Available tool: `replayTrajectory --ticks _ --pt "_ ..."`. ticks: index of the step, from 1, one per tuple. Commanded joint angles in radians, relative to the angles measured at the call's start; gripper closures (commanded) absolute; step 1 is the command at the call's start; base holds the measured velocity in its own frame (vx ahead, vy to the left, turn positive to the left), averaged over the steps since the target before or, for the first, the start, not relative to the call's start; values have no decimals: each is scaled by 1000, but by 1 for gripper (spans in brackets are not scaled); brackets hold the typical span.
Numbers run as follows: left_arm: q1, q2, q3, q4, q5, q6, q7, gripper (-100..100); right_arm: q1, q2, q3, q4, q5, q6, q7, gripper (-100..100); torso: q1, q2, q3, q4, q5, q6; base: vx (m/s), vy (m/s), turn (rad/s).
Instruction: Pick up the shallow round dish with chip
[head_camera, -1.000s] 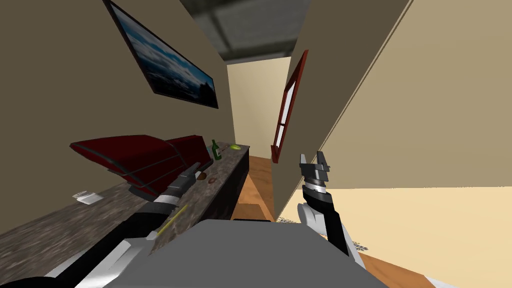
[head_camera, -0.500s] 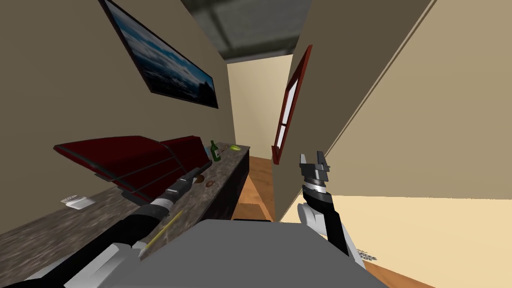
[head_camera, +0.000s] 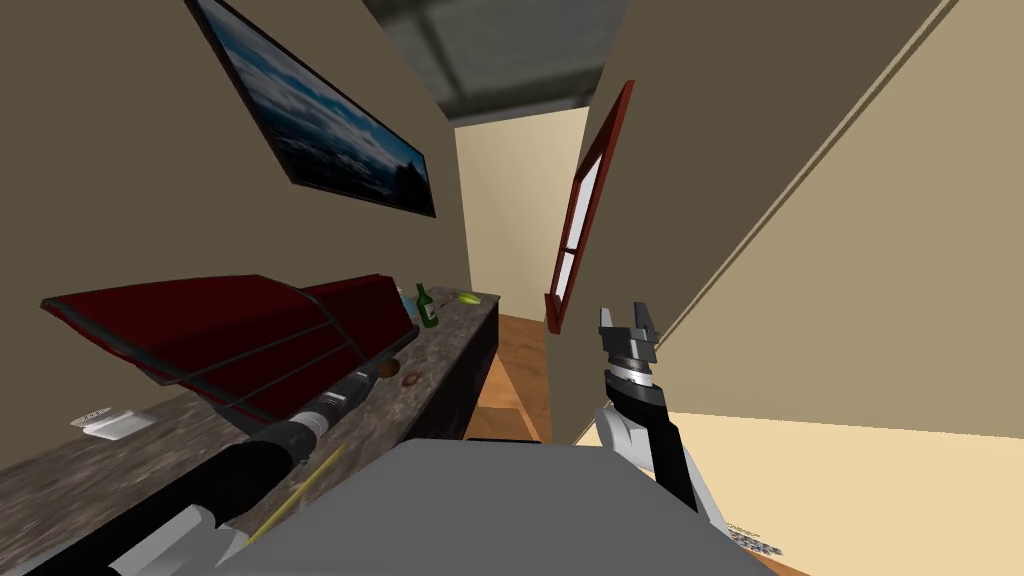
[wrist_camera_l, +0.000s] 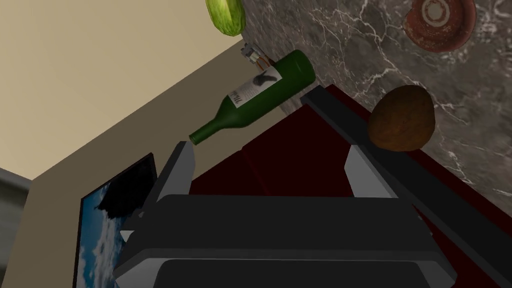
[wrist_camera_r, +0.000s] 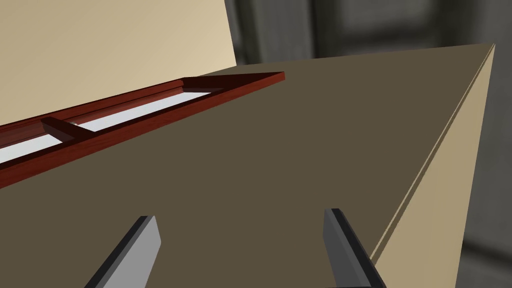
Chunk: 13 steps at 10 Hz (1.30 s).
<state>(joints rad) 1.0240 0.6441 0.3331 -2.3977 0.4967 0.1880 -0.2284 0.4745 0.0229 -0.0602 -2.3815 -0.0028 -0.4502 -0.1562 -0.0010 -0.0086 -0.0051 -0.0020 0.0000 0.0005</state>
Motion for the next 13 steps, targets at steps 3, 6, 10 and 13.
replayTrajectory --ticks 3,6,10,13 --pt "101 82 37 22 87 108 -41 -100 0 0 0 0 0 0 0 0 0 1 1 0 0 0 119 -18 2" --pt "169 129 56 33 145 183 -69 -100 0 0 0 0 0 0 0 0 0 1 0 0 0 0 133 -13 -8" --pt "232 171 73 45 200 271 -93 -100 0 0 0 0 0 0 0 0 -1 -1 -1 0 0 0 132 -18 -14" --pt "290 207 86 58 252 338 -113 -100 0 0 0 0 0 0 0 0 1 3 1 0 0 0 94 -2 -21"
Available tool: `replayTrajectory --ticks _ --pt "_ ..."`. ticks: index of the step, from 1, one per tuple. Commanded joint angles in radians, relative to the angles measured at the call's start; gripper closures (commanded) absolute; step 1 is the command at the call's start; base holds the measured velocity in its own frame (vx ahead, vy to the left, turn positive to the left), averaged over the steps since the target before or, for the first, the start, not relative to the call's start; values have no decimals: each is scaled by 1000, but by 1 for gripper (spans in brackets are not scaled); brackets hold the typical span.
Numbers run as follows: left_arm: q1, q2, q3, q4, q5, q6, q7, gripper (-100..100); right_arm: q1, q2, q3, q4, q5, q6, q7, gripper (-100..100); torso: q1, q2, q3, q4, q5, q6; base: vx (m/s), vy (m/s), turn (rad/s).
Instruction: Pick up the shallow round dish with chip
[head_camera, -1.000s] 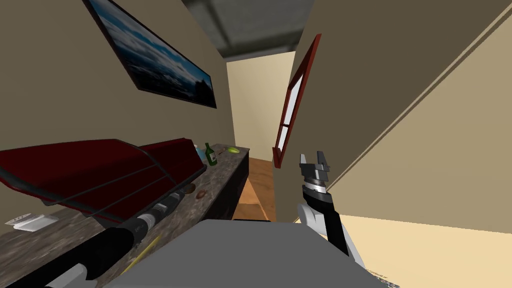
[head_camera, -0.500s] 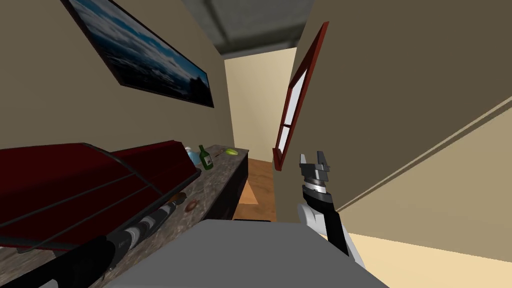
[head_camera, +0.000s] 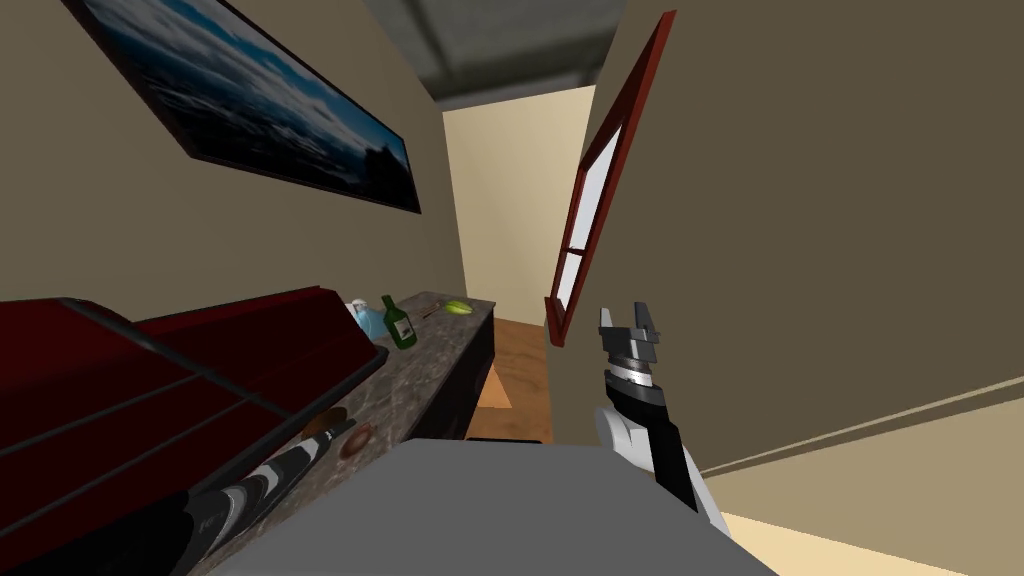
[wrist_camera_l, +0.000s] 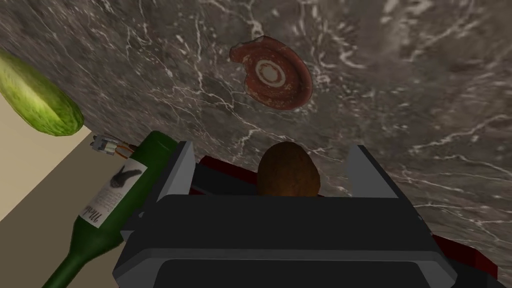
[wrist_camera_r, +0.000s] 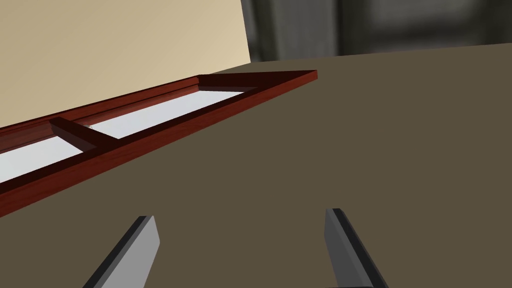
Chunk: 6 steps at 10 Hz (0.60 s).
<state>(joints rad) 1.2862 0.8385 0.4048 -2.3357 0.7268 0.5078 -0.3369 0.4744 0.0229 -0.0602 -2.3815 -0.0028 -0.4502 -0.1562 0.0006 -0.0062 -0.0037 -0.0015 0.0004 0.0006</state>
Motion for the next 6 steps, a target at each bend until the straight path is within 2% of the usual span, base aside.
replayTrajectory --ticks 1,4,5,6 --pt "28 13 14 -4 22 18 -4 -100 0 0 0 0 0 0 0 0 0 0 0 0 0 0 83 0 -16" --pt "106 55 28 18 90 102 -27 -100 0 0 0 0 0 0 0 0 -1 -2 -1 0 0 0 133 -13 -42" --pt "106 55 28 18 90 102 -27 -100 0 0 0 0 0 0 0 0 -1 -3 -2 -1 0 0 111 -14 -11" --pt "129 65 31 24 110 125 -33 -100 0 0 0 0 0 0 0 0 -1 -2 -1 -1 0 0 98 -18 -31"
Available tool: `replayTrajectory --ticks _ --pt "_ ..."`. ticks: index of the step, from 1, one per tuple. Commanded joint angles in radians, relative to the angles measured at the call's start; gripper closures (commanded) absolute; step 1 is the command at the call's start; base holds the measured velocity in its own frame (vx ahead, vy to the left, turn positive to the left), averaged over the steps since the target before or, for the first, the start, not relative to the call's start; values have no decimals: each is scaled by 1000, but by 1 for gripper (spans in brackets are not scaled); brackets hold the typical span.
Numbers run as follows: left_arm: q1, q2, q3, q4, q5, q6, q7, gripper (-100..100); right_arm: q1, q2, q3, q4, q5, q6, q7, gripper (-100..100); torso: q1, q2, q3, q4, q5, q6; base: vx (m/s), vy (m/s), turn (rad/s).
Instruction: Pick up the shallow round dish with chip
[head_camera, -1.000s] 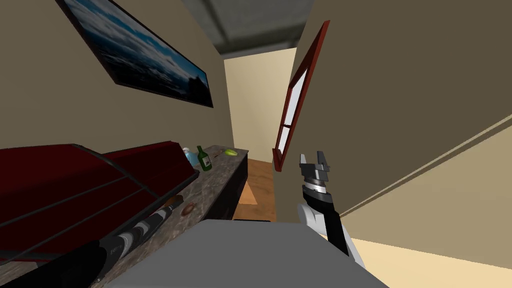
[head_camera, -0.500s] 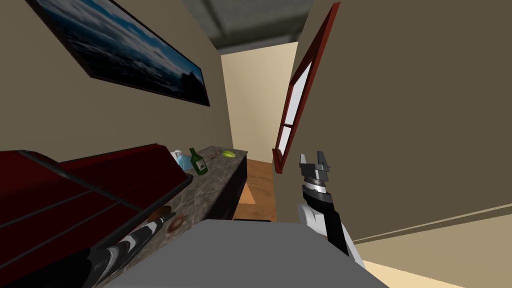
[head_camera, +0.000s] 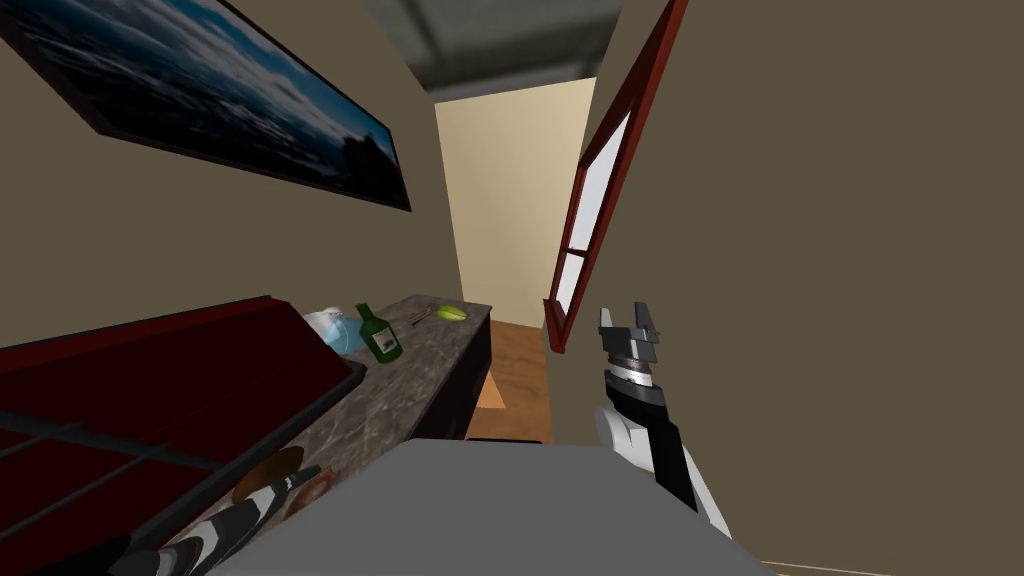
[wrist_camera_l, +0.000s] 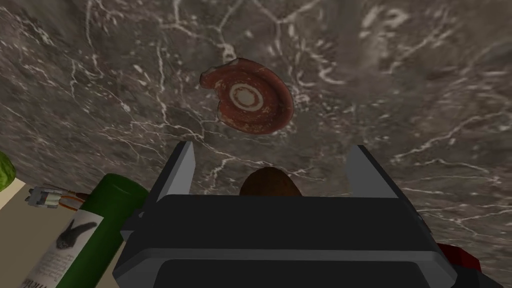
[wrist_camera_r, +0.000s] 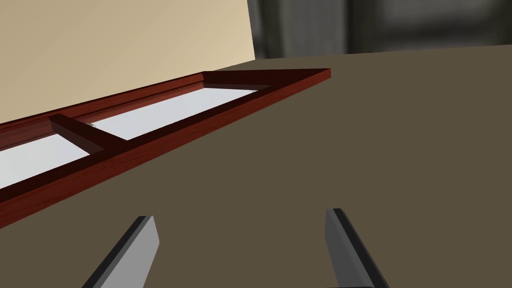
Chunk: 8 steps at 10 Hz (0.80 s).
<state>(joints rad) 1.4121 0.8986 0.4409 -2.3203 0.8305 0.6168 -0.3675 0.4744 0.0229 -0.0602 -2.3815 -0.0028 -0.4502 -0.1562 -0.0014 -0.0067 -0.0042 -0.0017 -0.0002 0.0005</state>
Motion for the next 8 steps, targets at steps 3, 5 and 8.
replayTrajectory --ticks 3,5,8 --pt "77 33 3 33 70 85 -18 -100 0 0 0 0 0 0 0 0 0 -4 -2 -1 0 0 169 -18 -53" --pt "100 39 4 42 89 105 -21 -100 0 0 0 0 0 0 0 0 0 -4 -3 -1 0 0 150 -8 -54" --pt "111 39 5 44 97 110 -23 0 0 0 0 0 0 0 0 0 1 3 1 1 0 0 53 -1 -16"
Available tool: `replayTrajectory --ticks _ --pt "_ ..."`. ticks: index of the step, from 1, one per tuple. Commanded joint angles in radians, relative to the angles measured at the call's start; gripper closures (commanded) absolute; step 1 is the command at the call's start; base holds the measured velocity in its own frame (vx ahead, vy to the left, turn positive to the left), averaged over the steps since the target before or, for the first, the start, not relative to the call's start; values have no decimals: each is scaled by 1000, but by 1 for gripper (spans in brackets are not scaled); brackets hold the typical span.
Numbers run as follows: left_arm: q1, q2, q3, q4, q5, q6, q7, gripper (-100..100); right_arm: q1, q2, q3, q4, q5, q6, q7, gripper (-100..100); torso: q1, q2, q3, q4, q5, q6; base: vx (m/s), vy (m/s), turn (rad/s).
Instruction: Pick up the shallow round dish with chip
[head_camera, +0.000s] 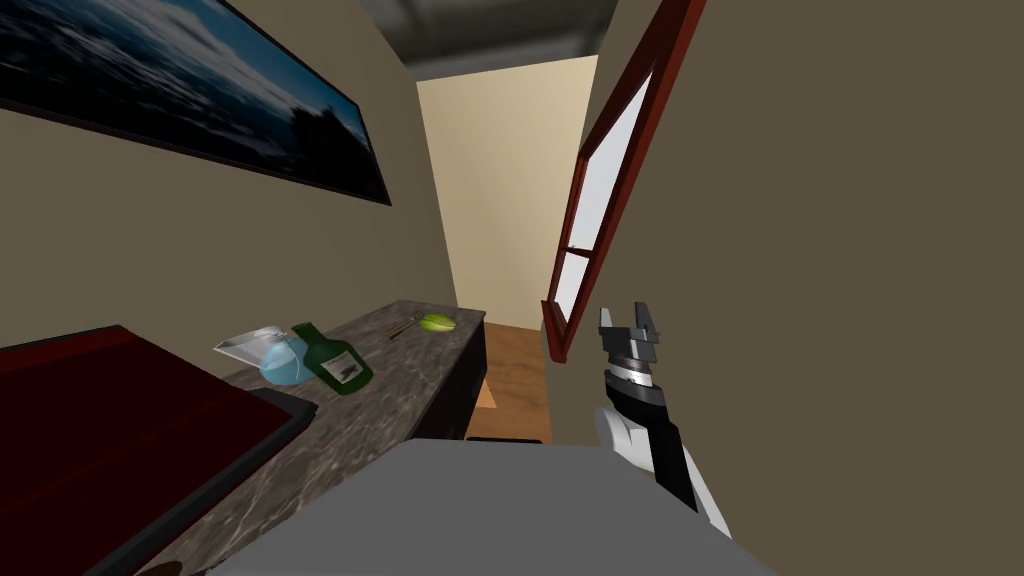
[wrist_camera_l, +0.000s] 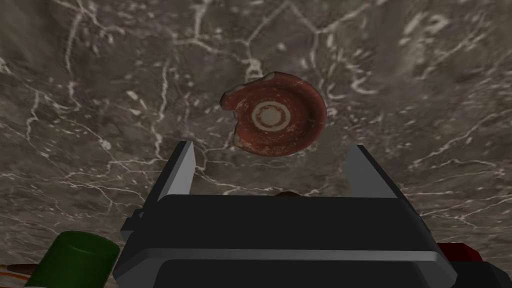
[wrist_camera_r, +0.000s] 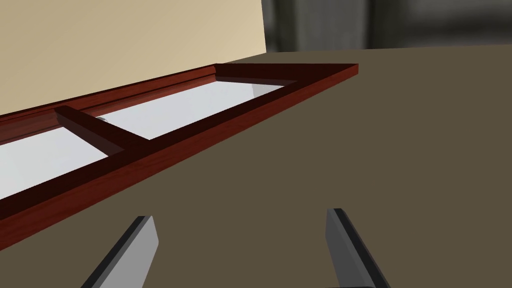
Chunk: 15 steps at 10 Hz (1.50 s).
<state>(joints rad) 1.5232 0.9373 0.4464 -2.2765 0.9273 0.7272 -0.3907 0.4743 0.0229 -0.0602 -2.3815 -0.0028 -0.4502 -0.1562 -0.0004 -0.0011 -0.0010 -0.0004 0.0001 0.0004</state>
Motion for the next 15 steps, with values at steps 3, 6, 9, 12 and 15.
replayTrajectory --ticks 3,6,9,12,15 --pt "-62 -19 -68 69 -31 -20 -7 -100 0 0 0 0 0 0 0 0 0 2 1 1 0 0 -3 -3 -71" --pt "-65 -25 -74 70 -38 -20 -5 100 0 0 0 0 0 0 0 0 0 3 2 1 0 0 -3 -1 -14" --pt "-64 -24 -73 70 -38 -22 -6 100 0 0 0 0 0 0 0 0 2 1 0 0 2 0 0 0 0" --pt "-39 -12 -42 43 -20 -13 -4 100 0 0 0 0 0 0 0 0 3 -1 -1 0 3 1 2 1 32" --pt "-8 -6 -13 12 -7 -7 -3 100 0 0 0 0 0 0 0 0 2 -1 -1 -1 3 0 6 3 56"
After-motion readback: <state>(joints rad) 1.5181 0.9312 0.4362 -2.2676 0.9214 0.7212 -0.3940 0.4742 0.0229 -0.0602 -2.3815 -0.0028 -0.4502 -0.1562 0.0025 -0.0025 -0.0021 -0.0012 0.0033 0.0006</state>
